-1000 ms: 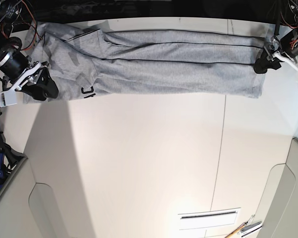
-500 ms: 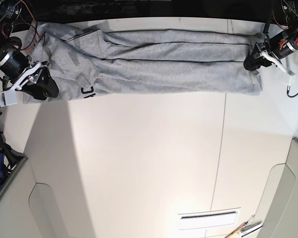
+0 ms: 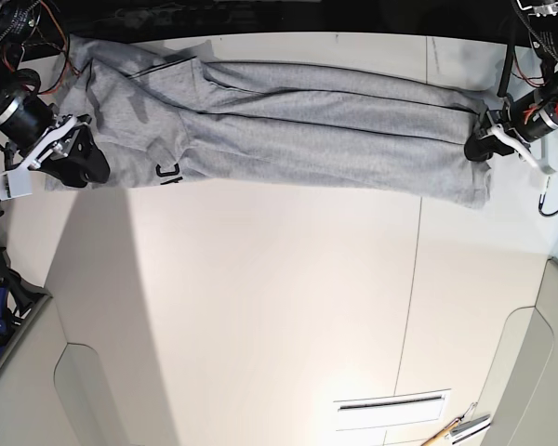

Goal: Fold the T-shirt properly
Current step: 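Lift the strip end with the left gripper and fold it toward the right gripper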

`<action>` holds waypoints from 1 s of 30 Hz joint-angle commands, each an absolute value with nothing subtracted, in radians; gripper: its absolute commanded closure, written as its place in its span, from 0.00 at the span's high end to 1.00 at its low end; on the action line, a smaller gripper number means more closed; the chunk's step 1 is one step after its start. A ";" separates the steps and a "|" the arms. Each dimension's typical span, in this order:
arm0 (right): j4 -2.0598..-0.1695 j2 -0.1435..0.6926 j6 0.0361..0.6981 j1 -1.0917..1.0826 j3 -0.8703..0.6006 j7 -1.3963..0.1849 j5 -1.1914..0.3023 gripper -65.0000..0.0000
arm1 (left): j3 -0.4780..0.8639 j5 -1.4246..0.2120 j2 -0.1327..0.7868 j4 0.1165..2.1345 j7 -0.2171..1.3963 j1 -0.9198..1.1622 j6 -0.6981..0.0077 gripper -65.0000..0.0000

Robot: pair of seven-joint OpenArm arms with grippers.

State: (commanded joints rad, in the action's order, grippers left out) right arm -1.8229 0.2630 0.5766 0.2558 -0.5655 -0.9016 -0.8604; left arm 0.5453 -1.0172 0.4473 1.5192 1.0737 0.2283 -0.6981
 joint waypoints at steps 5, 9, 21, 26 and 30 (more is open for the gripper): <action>-1.823 0.263 0.577 0.255 -0.566 -0.890 -0.860 0.41 | 0.546 -0.997 0.494 1.519 1.073 0.177 -0.698 0.00; -1.823 0.263 0.577 0.255 -0.566 -0.890 -0.859 0.41 | 0.546 -0.967 0.522 1.519 1.073 0.138 -0.698 0.00; -1.823 0.263 0.577 0.255 -0.566 -0.871 -0.844 0.41 | 0.545 -0.839 0.543 1.716 1.074 0.137 -0.698 0.00; -1.823 0.263 0.577 0.256 -0.566 -0.871 -0.834 0.41 | 0.544 -0.810 0.543 1.827 1.073 0.173 -0.698 0.00; -1.823 0.263 0.577 0.255 -0.566 -0.871 -0.834 0.41 | 0.543 -0.809 0.514 1.868 1.073 0.216 -0.698 0.00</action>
State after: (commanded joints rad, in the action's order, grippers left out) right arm -1.8229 0.2634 0.5770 0.2554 -0.5655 -0.8711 -0.8345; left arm 0.5426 -0.8093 0.5140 1.8683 1.0725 0.2161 -0.6981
